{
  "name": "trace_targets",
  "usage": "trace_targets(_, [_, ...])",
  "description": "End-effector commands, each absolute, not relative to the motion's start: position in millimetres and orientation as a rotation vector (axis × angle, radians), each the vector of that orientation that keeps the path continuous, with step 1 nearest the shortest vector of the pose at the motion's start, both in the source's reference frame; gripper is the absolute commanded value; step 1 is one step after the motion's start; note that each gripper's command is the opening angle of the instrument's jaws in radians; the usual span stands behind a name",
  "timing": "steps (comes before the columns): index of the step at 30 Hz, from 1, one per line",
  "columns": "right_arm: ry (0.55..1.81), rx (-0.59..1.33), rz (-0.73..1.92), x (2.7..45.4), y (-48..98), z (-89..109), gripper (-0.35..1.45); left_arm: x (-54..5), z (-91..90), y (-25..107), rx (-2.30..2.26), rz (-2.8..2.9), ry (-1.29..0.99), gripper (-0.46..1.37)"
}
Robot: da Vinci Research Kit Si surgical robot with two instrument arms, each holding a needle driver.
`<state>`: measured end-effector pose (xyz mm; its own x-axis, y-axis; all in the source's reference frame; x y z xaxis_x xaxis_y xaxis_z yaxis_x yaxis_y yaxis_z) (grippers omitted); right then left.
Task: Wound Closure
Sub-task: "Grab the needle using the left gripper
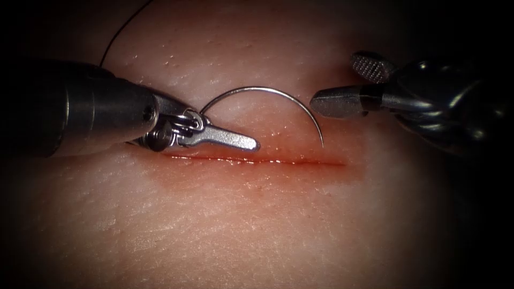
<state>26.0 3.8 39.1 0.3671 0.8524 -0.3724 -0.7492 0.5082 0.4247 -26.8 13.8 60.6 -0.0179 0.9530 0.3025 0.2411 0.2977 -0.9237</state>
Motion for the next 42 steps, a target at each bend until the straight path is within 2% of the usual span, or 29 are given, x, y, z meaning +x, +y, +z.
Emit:
trace_targets(1, [0.601, 0.201, 1.035, 26.0, 3.8, 39.1, 1.12, -26.8, 60.6, 13.8, -1.159, 0.832, -1.503, -0.29])
trace_targets(5, [0.601, 0.202, 1.035, 26.0, 3.8, 39.0, 1.09, -26.8, 60.2, 13.8, -1.157, 0.830, -1.504, -0.24])
trace_targets(10, [0.601, 0.204, 1.034, 25.7, 4.0, 39.1, 1.03, -26.6, 59.7, 13.9, -1.207, 0.871, -1.475, 0.22])
trace_targets(11, [0.602, 0.206, 1.033, 25.5, 4.0, 39.1, 1.00, -26.5, 59.6, 14.0, -1.236, 0.895, -1.459, 0.43])
trace_targets(12, [0.602, 0.207, 1.031, 25.4, 4.1, 39.2, 0.99, -26.5, 59.5, 14.0, -1.265, 0.919, -1.445, 0.53])
trace_targets(17, [0.607, 0.208, 1.025, 24.7, 4.0, 39.3, 0.92, -26.4, 59.5, 14.4, -1.373, 1.011, -1.319, 0.67])
trace_targets(22, [0.611, 0.209, 1.016, 24.1, 3.7, 39.4, 0.84, -26.4, 59.3, 14.8, -1.470, 1.144, -1.229, 0.69])
trace_targets(31, [0.616, 0.204, 1.006, 23.5, 3.2, 39.9, 0.83, -26.4, 58.5, 16.1, -1.598, 1.287, -1.073, 0.73])
trace_targets(35, [0.618, 0.202, 1.002, 23.3, 2.9, 40.1, 0.83, -26.3, 58.3, 16.8, -1.556, 1.413, -0.960, 0.48])
trace_targets(42, [0.620, 0.203, 0.997, 22.9, 2.8, 40.2, 0.83, -27.1, 58.9, 17.2, -1.481, 1.664, -0.783, 0.48])
